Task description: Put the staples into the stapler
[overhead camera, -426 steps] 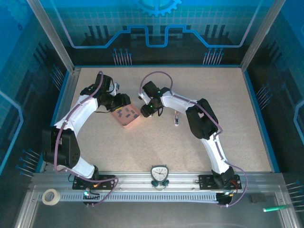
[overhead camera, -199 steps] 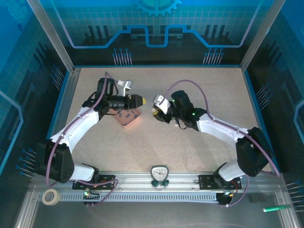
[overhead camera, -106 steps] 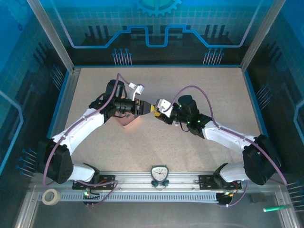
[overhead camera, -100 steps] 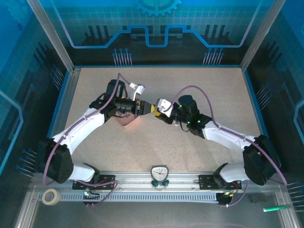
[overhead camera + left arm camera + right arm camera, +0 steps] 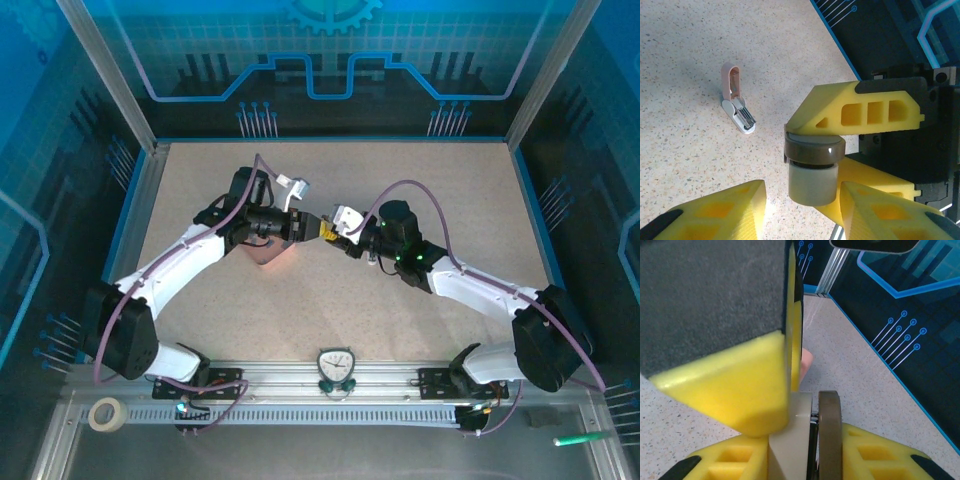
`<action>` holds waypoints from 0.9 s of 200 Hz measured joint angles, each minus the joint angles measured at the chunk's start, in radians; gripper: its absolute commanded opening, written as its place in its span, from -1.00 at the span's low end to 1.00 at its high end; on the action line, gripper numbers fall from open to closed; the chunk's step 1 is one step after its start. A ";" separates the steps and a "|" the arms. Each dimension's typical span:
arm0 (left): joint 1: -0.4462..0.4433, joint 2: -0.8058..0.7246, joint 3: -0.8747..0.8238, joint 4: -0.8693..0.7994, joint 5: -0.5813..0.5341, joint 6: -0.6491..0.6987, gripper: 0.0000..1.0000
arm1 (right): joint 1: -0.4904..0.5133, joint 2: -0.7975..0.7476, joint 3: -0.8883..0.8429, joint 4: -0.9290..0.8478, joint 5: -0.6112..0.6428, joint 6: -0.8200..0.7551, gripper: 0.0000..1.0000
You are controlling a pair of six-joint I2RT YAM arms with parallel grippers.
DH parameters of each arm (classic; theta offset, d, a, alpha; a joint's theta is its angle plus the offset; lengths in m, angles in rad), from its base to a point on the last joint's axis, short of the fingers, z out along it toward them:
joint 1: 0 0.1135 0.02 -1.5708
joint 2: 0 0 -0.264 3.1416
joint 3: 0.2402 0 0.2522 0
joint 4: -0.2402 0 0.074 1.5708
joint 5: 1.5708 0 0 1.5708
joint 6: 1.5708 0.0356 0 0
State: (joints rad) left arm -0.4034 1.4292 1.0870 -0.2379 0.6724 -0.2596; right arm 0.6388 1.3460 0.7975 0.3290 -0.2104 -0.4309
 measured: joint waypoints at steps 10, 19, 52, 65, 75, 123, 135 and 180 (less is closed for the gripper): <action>-0.002 0.004 0.001 0.003 0.000 0.000 -0.12 | 0.000 0.000 0.000 0.003 0.000 0.000 -0.35; -0.004 0.009 0.004 0.004 0.001 0.000 -0.12 | 0.001 0.000 0.000 0.004 0.000 0.000 -0.35; -0.007 0.016 0.010 0.008 0.002 -0.001 -0.20 | 0.000 0.000 0.000 0.004 0.002 0.000 -0.36; -0.008 0.017 0.012 0.011 0.003 -0.002 -0.27 | 0.000 0.000 0.000 0.005 0.004 0.000 -0.36; -0.010 0.018 0.014 0.011 0.006 0.000 -0.35 | 0.000 0.000 -0.001 0.005 0.004 0.000 -0.35; -0.013 0.027 0.026 0.004 0.002 0.021 -0.87 | 0.000 -0.001 -0.018 0.016 0.005 0.003 -0.25; -0.013 0.029 0.035 -0.018 0.000 0.042 -0.97 | -0.001 -0.003 -0.020 0.014 0.013 0.009 -0.10; -0.019 0.031 0.092 -0.108 -0.026 0.236 -1.00 | -0.050 -0.074 -0.020 -0.076 -0.090 0.061 0.28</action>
State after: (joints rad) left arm -0.4221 1.4597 1.1790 -0.3454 0.6468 -0.0235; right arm 0.5884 1.2724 0.7776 0.2535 -0.3004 -0.3702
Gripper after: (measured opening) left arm 0.096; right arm 0.627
